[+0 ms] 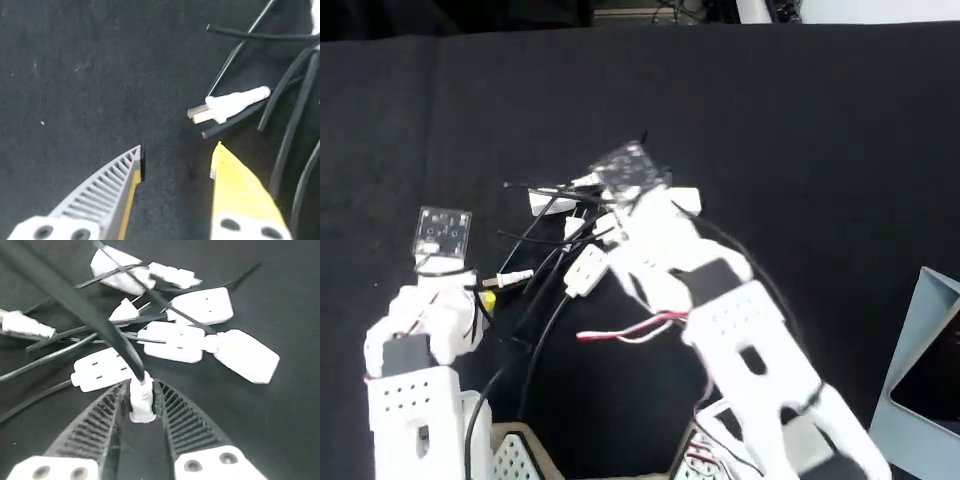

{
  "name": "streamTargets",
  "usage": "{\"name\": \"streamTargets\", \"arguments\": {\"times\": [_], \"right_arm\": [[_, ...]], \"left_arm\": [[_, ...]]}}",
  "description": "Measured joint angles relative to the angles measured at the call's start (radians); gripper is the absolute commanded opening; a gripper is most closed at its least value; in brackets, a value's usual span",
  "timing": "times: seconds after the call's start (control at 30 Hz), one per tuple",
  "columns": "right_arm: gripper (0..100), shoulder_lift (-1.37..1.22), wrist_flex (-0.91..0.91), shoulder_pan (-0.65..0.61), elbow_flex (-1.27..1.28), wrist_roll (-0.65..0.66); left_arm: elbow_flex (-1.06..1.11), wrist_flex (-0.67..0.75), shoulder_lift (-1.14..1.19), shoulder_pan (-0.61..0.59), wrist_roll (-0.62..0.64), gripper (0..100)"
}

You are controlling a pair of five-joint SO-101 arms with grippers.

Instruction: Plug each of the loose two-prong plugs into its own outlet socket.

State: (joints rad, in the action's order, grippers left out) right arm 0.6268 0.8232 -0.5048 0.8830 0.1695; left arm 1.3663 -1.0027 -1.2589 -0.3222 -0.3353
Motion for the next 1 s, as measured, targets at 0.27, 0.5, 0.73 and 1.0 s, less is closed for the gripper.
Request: {"name": "streamTargets", "arguments": {"times": [0.27, 0.5, 0.73, 1.0], "right_arm": [[1.2, -0.187, -0.158, -0.058, 0.000, 0.006], [1.2, -0.296, -0.293, -0.058, 0.000, 0.006], [1.2, -0.311, -0.439, -0.063, 0.046, 0.006], [1.2, -0.319, -0.446, -0.063, 0.075, 0.006]], "left_arm": [[0.091, 0.038, -0.064, -0.014, 0.000, 23], [0.092, 0.038, -0.064, -0.014, -0.002, 23], [0.109, 0.038, -0.066, -0.014, -0.002, 23], [0.110, 0.040, -0.066, -0.014, -0.002, 23]]}}
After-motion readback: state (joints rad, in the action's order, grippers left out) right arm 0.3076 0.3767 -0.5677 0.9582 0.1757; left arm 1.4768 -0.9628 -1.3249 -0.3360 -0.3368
